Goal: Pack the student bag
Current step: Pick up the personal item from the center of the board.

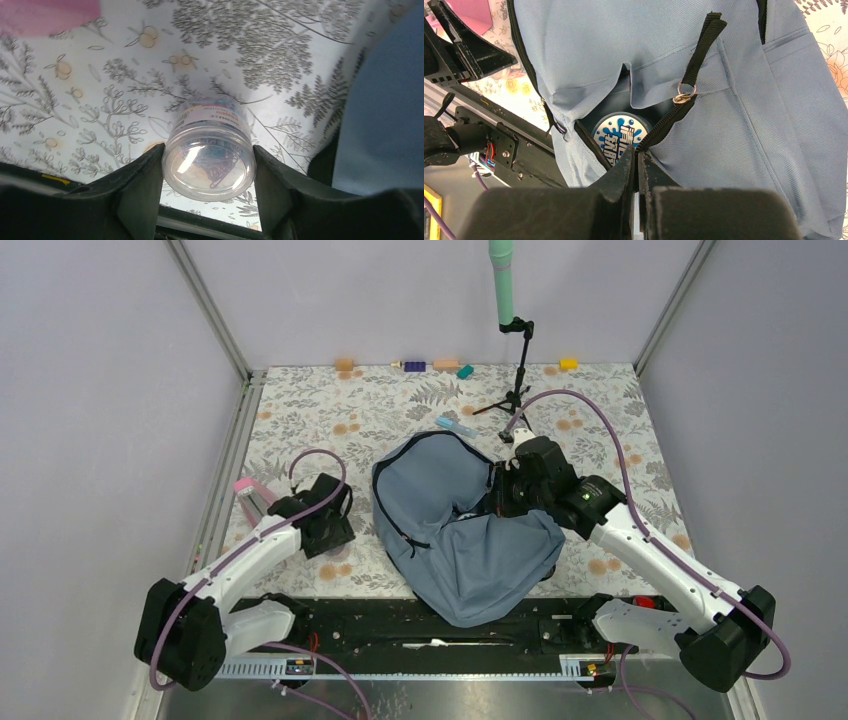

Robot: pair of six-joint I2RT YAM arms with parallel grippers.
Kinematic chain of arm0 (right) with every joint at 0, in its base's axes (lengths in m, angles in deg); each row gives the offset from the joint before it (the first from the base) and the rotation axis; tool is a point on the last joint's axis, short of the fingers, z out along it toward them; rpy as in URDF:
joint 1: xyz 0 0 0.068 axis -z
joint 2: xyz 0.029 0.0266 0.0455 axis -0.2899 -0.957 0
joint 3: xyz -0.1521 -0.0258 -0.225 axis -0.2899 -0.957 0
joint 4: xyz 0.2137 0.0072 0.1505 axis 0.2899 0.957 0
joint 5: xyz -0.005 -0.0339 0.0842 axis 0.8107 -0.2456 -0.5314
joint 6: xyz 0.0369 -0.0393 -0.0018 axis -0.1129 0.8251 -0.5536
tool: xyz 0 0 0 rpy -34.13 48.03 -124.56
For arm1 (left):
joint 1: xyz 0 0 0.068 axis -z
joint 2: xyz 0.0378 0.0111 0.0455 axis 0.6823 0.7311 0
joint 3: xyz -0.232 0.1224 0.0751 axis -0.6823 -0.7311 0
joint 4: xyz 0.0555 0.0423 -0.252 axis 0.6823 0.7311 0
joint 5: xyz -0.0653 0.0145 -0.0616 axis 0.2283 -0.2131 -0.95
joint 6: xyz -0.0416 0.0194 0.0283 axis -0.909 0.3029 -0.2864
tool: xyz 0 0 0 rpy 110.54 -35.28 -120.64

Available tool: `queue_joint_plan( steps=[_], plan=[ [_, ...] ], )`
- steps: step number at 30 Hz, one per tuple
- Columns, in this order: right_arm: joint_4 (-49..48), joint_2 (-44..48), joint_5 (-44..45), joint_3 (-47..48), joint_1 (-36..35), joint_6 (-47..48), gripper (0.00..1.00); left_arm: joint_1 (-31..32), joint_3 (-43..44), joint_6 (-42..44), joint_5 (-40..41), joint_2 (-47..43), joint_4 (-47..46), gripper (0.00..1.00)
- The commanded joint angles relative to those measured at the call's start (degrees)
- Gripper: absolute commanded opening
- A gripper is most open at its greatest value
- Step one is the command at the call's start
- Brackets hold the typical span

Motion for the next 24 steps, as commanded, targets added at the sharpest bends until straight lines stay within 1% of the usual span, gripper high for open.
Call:
queue_joint_plan(
  steps=[1, 4, 5, 6, 10, 12, 15, 20, 21, 24],
  plan=[
    [-5.4, 1.8, -1.9, 0.6, -0.2, -0.7, 0.0, 2.2, -1.1, 5.8, 0.5, -5.3, -6.4, 0.39],
    [-5.3, 1.7, -1.7, 0.4, -0.2, 0.4, 0.0, 2.5, -1.2, 8.3, -0.8, -10.8, -7.5, 0.35],
    [-4.9, 1.6, -1.5, 0.5, -0.2, 0.8, 0.0, 2.6, -0.9, 9.1, -1.2, -12.7, -7.3, 0.3],
    [-4.2, 1.5, -1.0, 0.7, -0.2, 1.2, 0.0, 2.7, -0.4, 10.0, -1.6, -14.3, -7.1, 0.28],
    [-1.7, 1.0, 0.5, 2.3, -0.2, 2.1, 0.0, 3.5, 2.7, 14.0, -4.0, -19.9, -6.9, 0.27],
    [-1.2, 1.0, 0.6, 2.8, -0.2, 2.2, 0.0, 4.4, 5.3, 17.6, -6.7, -20.6, -8.4, 0.28],
    [-1.2, 1.0, 0.0, 3.2, -0.2, 2.2, 0.0, 5.2, 9.7, 22.5, -15.6, -17.7, -13.1, 0.29],
    [-1.2, 0.6, -1.5, 3.7, -0.2, 2.2, 0.0, 6.4, 13.0, 25.3, -33.6, -10.9, -29.8, 0.31],
    [-1.2, 0.4, -1.6, 3.8, -0.2, 2.5, 0.0, 6.9, 14.1, 26.2, -36.0, -9.1, -33.0, 0.31],
    [-1.1, -0.2, -2.2, 4.4, -0.2, 3.5, 0.0, 8.6, 17.5, 29.8, -41.9, -3.0, -37.0, 0.31]
  ],
)
